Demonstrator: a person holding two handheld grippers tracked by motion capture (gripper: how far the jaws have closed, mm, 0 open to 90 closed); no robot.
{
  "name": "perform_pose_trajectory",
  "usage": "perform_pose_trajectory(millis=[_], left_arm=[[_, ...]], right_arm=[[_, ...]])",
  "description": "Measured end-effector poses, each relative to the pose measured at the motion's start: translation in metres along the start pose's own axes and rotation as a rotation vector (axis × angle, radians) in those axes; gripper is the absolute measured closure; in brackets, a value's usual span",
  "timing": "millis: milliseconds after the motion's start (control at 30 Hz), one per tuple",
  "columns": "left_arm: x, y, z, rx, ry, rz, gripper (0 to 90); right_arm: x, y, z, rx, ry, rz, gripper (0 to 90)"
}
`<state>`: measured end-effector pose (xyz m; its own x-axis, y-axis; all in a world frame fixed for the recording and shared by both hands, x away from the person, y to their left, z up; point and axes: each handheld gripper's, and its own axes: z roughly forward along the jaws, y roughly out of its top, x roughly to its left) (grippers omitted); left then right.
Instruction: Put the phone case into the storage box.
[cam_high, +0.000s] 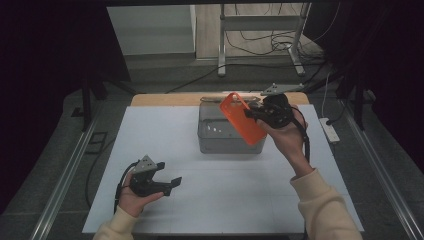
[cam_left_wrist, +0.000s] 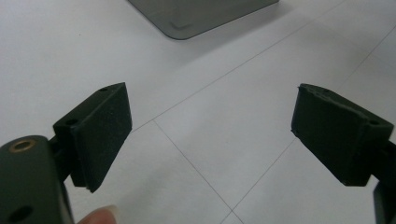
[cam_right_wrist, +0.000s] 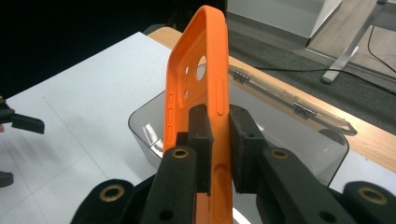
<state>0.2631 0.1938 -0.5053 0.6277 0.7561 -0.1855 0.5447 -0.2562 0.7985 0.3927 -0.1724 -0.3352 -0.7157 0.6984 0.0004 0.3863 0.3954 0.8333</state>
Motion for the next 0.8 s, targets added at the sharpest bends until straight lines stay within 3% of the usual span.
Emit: perform_pose_trajectory(millis=[800], left_arm=[[-0.001,0.001,0.0,0.003,-0.003,0.003,12.2]], right_arm=[[-0.011,0.014,0.005,0.008,-0.064,0.015,80.4]])
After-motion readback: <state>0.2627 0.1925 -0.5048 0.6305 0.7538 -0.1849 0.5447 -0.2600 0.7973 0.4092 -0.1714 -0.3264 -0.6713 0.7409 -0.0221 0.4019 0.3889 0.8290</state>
